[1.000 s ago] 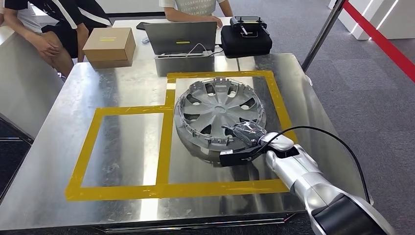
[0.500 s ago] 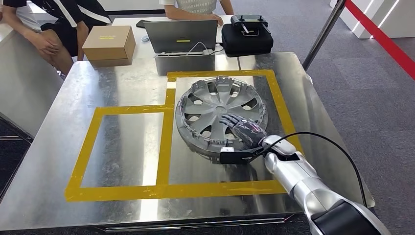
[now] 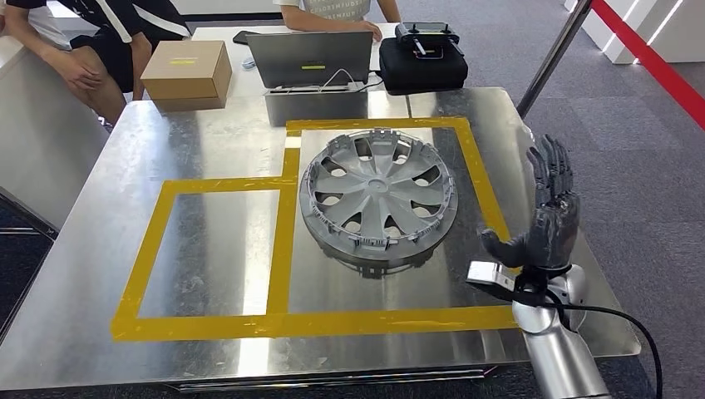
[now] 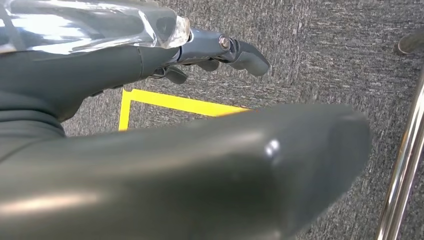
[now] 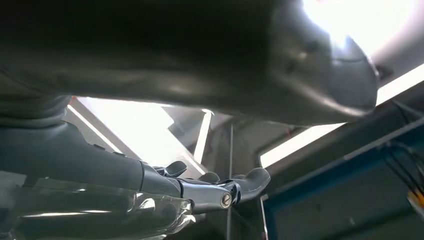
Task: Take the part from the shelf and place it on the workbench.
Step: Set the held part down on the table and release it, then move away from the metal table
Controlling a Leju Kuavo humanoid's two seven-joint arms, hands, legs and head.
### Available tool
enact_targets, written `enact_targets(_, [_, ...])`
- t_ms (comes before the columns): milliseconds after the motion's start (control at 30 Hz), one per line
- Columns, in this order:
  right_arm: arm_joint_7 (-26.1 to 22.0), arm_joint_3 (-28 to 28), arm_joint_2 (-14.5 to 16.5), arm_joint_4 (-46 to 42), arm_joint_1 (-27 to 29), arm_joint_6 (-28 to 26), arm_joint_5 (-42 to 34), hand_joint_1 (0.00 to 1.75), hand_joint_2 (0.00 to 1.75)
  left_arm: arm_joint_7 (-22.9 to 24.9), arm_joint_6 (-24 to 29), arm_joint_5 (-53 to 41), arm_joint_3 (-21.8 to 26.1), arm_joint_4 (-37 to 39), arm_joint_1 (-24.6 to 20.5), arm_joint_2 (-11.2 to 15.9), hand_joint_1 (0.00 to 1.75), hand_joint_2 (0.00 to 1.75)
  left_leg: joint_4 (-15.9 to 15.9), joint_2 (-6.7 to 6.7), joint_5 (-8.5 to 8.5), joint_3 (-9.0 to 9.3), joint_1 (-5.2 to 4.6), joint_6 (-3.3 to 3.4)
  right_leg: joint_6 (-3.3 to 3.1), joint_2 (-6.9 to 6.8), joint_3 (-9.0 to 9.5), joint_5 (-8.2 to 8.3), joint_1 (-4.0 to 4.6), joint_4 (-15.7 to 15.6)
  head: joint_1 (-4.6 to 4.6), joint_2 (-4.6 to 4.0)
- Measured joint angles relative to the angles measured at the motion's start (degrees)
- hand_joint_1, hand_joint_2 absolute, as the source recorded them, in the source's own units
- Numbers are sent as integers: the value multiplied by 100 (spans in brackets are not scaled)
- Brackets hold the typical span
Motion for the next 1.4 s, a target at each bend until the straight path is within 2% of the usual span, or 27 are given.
enact_targets(267, [-72,-342,-36,-2059,1006,-44,-202,0,0,7,59,14,62,-2,-4,-7,0,0,2,0,0,1,-2,1,1,0,-1,1,-3,-3,-1,0])
enact_targets(533, [-72,-431,-38,-2842,1638,-44,-105,0,0,48,59,60,111,-6,-24,-13,0,0,11,2,-9,2,-40,29,22,1,0,7,-42,-4,-2,0])
enact_targets(667, [-72,-533,-14,-2914,1928,-44,-160,0,0,73,49,53,127,-20,-26,-8,0,0,25,0,-12,0,-71,89,79,0,11,19,-74,-19,-3,0])
enact_targets(733, [-72,-633,1,-2945,2101,-41,-269,0,0,74,39,39,132,-30,-29,-7,0,0,-28,12,51,27,-58,149,127,3,20,32,-79,-38,-5,0])
enact_targets(767, [-72,-698,9,-2958,2188,-37,-321,0,0,74,33,26,134,-33,-33,-7,0,0,-78,24,101,48,-38,186,147,4,-2,-22,-73,9,0,0])
enact_targets(833, [-72,-865,30,-2965,2378,-14,-439,0,0,83,18,-6,139,-41,-36,-10,0,0,-161,49,179,75,9,234,181,2,-184,-321,-70,432,25,0])
enact_targets(900, [-72,-1062,65,-2930,2568,29,-560,0,0,93,8,-26,143,-49,-28,-24,0,0,-166,55,196,46,14,242,222,-2,-478,-675,-81,1164,43,0])
enact_targets(933, [-72,-1169,88,-2892,2652,71,-629,0,0,98,1,-33,145,-50,-25,-34,0,0,-164,59,198,39,16,238,238,-3,-565,-744,-89,1412,44,0])
enact_targets(967, [-72,-1278,112,-2845,2726,123,-694,0,0,102,-13,-41,145,-50,-24,-45,0,0,-160,63,199,38,20,233,248,-6,-551,-703,-97,1450,43,0])
enact_targets(1000, [-72,-1396,139,-2793,2793,196,-775,0,0,106,-28,-47,145,-50,-24,-57,0,0,-152,65,196,39,28,224,256,-12,-425,-563,-108,1256,44,0])
enact_targets(1033, [-72,-1521,164,-2741,2857,284,-872,0,0,108,-41,-52,144,-50,-25,-70,0,0,-136,64,187,42,38,205,266,-25,-203,-372,-126,858,44,0])
enact_targets(1067, [-72,-1642,191,-2689,2917,371,-977,0,0,110,-52,-56,144,-52,-25,-77,0,0,-117,60,175,35,39,174,279,-38,26,-257,-137,448,46,0])
enact_targets(1100, [-72,-1760,215,-2641,2981,460,-1099,0,0,111,-55,-57,144,-54,-28,-83,0,0,-93,52,166,20,35,138,270,-43,199,-165,-138,140,50,0])
enact_targets(1133, [-71,-1873,236,-2597,3055,557,-1243,0,0,113,-58,-57,144,-56,-30,-89,0,0,-71,41,163,5,26,99,252,-46,291,-142,-135,-40,53,0])
enact_targets(1233, [-70,-2168,306,-2470,3248,928,-1640,0,0,115,-72,-43,146,-56,-34,-116,0,0,-40,16,184,-45,24,-8,126,-37,245,-126,-116,-74,55,1])
enact_targets(1267, [-70,-2250,338,-2419,3280,1074,-1703,0,0,115,-76,-29,148,-56,-35,-130,0,0,0,16,130,-75,31,-40,78,-40,217,-104,-119,-80,51,1])
enact_targets(1300, [-70,-2323,376,-2362,3303,1219,-1741,0,0,115,-80,-16,149,-55,-36,-146,0,0,122,17,6,-134,37,-65,29,-45,183,-74,-126,-90,46,0])
enact_targets(1333, [-70,-2389,422,-2292,3322,1379,-1770,0,0,115,-84,0,152,-54,-37,-166,0,0,370,19,-196,-243,42,-87,-17,-52,137,-41,-130,-96,42,0])
enact_targets(1400, [-70,-2502,517,-2104,3347,1715,-1835,0,0,120,-88,31,172,-50,-36,-213,0,0,1120,18,-642,-546,43,-111,-77,-60,19,38,-112,-93,32,0])
